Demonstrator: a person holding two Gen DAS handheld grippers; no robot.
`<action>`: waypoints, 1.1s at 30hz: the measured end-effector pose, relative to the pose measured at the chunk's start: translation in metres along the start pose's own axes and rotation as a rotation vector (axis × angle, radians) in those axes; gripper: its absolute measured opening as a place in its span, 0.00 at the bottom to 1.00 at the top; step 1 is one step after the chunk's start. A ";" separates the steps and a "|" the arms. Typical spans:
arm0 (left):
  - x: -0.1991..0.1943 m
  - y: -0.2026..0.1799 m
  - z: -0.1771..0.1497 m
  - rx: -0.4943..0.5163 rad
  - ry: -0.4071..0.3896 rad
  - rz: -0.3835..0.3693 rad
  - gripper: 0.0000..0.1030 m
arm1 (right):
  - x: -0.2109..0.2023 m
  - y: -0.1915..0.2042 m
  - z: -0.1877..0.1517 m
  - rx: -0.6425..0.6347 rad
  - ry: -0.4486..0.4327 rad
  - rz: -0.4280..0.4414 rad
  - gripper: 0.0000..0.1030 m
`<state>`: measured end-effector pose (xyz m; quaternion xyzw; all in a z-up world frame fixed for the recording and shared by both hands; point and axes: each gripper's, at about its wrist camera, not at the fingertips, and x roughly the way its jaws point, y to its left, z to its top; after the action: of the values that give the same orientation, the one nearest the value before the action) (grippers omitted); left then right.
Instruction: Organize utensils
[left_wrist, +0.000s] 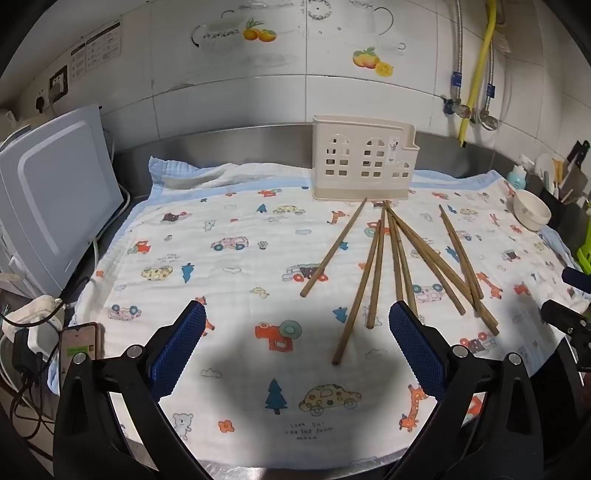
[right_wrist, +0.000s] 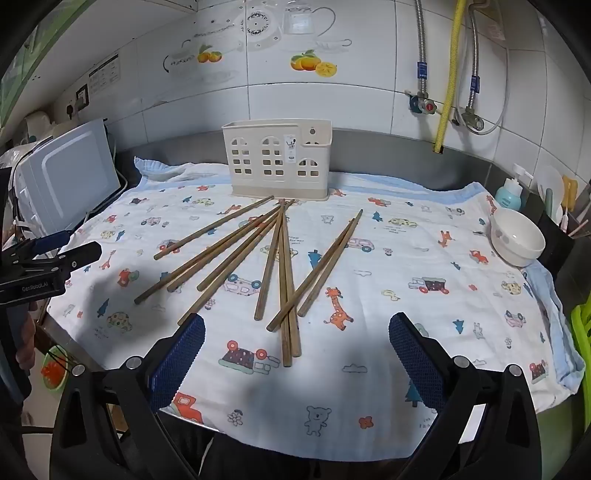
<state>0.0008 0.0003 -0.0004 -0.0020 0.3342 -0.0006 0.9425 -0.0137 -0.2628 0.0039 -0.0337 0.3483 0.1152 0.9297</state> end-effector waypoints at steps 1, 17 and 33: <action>0.000 0.000 0.000 0.001 -0.002 0.001 0.95 | 0.000 0.000 0.000 0.000 0.000 0.000 0.94; -0.003 -0.008 -0.001 -0.005 -0.019 -0.001 0.95 | 0.002 -0.001 0.002 0.008 0.001 -0.003 0.94; -0.001 0.001 0.002 -0.008 -0.021 -0.006 0.95 | 0.002 -0.003 0.002 0.013 -0.002 -0.006 0.94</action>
<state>0.0010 0.0011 0.0015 -0.0067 0.3243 -0.0021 0.9459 -0.0098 -0.2647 0.0039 -0.0284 0.3479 0.1102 0.9306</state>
